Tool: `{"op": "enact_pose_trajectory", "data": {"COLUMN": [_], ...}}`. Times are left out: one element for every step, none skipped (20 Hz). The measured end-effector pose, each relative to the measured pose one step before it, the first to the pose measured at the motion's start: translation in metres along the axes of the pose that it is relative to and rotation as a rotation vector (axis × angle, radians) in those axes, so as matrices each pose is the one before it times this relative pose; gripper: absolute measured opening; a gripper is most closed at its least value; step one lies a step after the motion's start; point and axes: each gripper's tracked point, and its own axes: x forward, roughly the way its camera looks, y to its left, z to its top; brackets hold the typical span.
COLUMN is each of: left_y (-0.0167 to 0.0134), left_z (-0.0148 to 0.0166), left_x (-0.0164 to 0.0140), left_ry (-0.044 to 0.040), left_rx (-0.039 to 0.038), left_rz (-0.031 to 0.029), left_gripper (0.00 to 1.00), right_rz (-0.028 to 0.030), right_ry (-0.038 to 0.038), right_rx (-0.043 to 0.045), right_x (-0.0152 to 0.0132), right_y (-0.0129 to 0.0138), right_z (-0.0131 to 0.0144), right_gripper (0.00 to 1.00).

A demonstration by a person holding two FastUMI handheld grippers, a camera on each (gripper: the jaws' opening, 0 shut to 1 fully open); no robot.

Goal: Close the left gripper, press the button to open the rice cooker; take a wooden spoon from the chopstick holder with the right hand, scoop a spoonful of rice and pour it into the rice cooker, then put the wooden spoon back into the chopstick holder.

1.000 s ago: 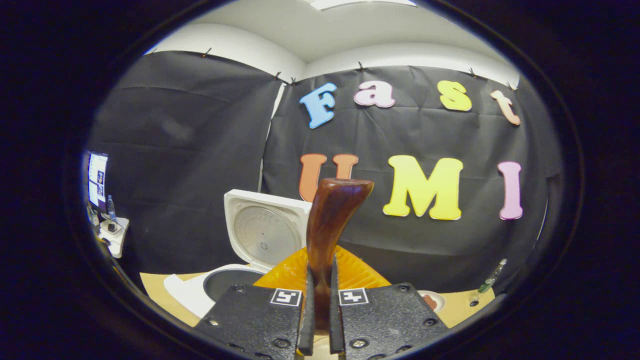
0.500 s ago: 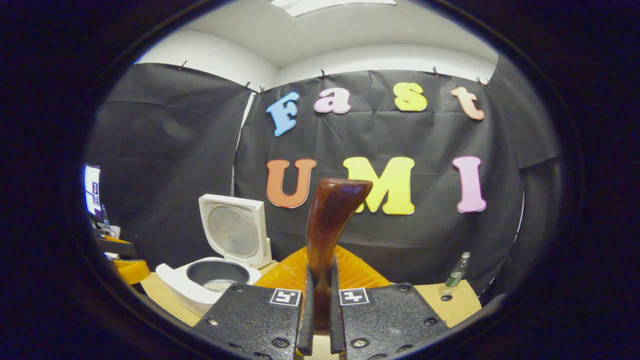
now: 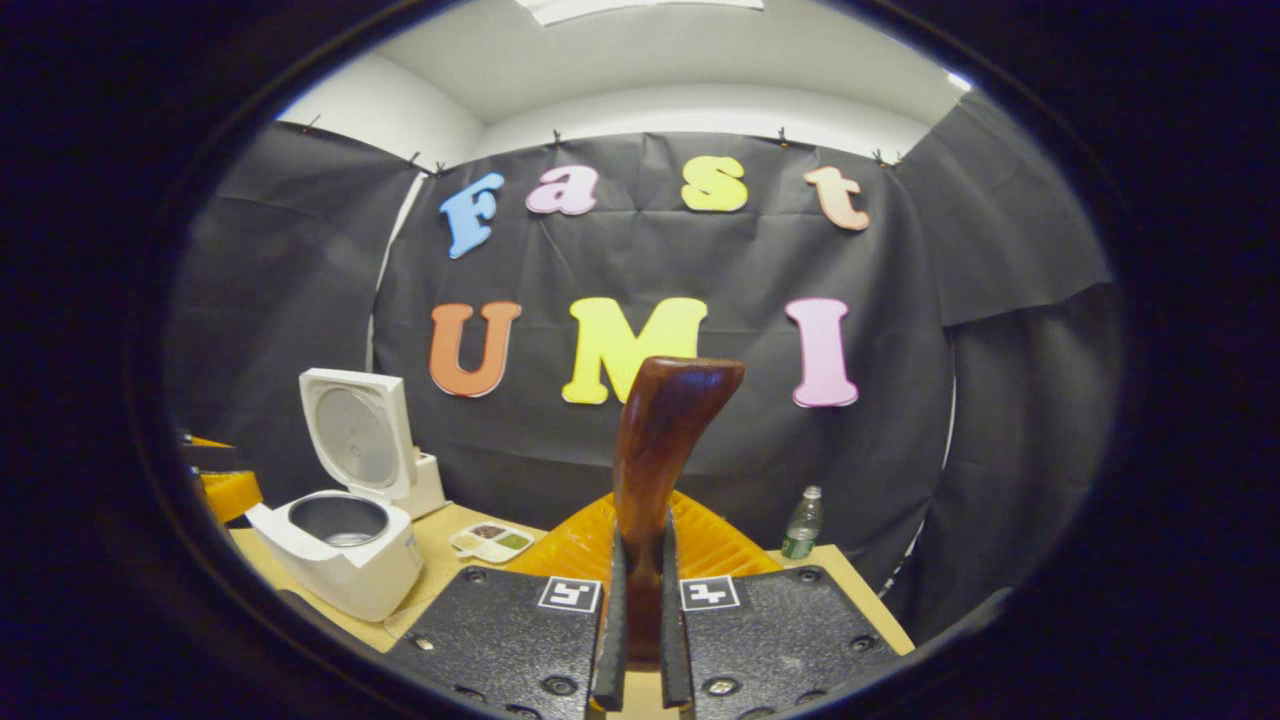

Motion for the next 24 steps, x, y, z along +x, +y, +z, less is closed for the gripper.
{"op": "enact_pose_trajectory", "data": {"left_y": [-0.00285,-0.00241,-0.00223,-0.00238,-0.00101,0.0014,-0.00012,0.00097,0.00296,0.00203,-0.00096,0.00318,0.0047,0.00496,0.00578,0.0043,0.00295,0.00374,0.00434,0.00503,0.00826,0.00733,0.00633,0.00587], "left_z": [0.00231,-0.00027,-0.00026,-0.00122,-0.00194,-0.00234,-0.00124,-0.00252,-0.00048,-0.00098,-0.0005,0.00168,0.00086,0.00097,0.00056,0.00163,0.00104,0.00225,0.00198,0.00185,0.00043,0.00403,0.00549,0.00425], "left_x": [0.00133,0.00166,0.0006,0.00075,0.00075,0.00123,0.00159,0.00159,0.00061,0.00001,0.00162,0.00058,-0.00104,0.00103,0.00124,0.0018,0.00274,0.00454,0.00287,0.00145,0.00131,0.00108,0.00346,0.00201], "left_ry": [-0.00564,-0.00522,-0.00408,-0.00361,-0.00106,0.00165,0.00407,0.00619,0.00452,0.00495,0.00392,-0.00221,-0.00125,-0.00021,-0.00192,-0.0022,0.00158,0.00976,0.00199,0.00657,0.00948,0.00079,-0.00296,-0.00332], "left_rx": [0.00057,-0.00266,-0.00327,-0.0036,-0.00326,-0.00381,-0.00248,-0.00156,-0.00219,-0.00328,-0.00634,-0.00716,-0.0049,-0.00272,0.00045,0.00227,0.00069,-0.00205,-0.00147,-0.00109,-0.00049,0.00273,0.00422,0.00482], "left_rz": [-0.01017,-0.00965,-0.01003,-0.0078,-0.00637,-0.00303,-0.00247,0.00017,0.00055,-0.00331,-0.00681,-0.00121,0.00294,0.00528,0.00492,0.00245,-0.00025,0.00081,0.00165,0.00581,0.01819,0.01395,0.01415,0.01027], "left_gripper": [0.92,0.93,0.92,0.92,0.92,0.92,0.92,0.92,0.92,0.92,0.93,0.92,0.92,0.92,0.93,0.93,0.93,0.92,0.92,0.92,0.92,0.93,0.92,0.93], "right_rz": [-0.01948,-0.02272,-0.01778,-0.01441,-0.01305,-0.01961,-0.01693,-0.01604,-0.01678,-0.01494,-0.01814,-0.01758,-0.00615,-0.00081,0.00048,0.00553,0.00111,-0.00251,-0.00417,0.00204,0.0012,-0.00488,-0.02315,-0.02938], "right_ry": [0.00586,0.01218,0.01337,0.00803,0.00523,0.00067,0.00366,0.01122,0.01754,0.018,0.0095,0.01037,0.01745,0.01839,0.02014,0.01533,0.01264,0.00472,0.00251,0.00284,0.01074,-0.00875,-0.01837,-0.02658], "right_rx": [0.00335,0.00211,-0.00057,-0.00104,0.0005,0.0113,0.01345,0.01091,0.00635,0.00101,0.01269,0.02097,0.01208,0.00914,0.01111,0.01227,0.01253,0.0114,0.00852,0.00476,0.00042,-0.00189,-0.01009,-0.01702], "right_x": [0.00205,0.00321,-0.00164,0.00342,0.00366,0.00312,0.0055,0.00482,0.00562,0.00554,0.00538,0.00785,0.00552,0.00502,0.00622,0.00529,0.00368,0.00131,-0.00083,-0.00109,-0.00378,-0.00349,-0.00507,-0.00532], "right_y": [-0.01215,-0.01102,-0.00922,-0.00915,-0.00904,-0.00853,-0.00987,-0.00791,-0.00773,-0.00794,-0.00766,-0.00698,-0.0031,-0.00215,-0.00227,-0.00117,-0.00176,-0.0031,-0.00242,-0.00018,0.00057,-0.00047,-0.00227,-0.00741], "right_z": [-0.00579,-0.00524,-0.00955,-0.00455,-0.00532,-0.00461,-0.00677,-0.00905,-0.0117,-0.00989,-0.00717,-0.00914,-0.0112,-0.0114,-0.00971,-0.00756,-0.00546,-0.00363,-0.00107,-0.00078,-0.00024,-0.00108,0.01656,0.00876], "right_gripper": [0.16,0.16,0.16,0.16,0.16,0.16,0.16,0.16,0.16,0.16,0.16,0.16,0.16,0.16,0.16,0.16,0.17,0.17,0.18,0.17,0.3,0.3,0.43,0.48]}}
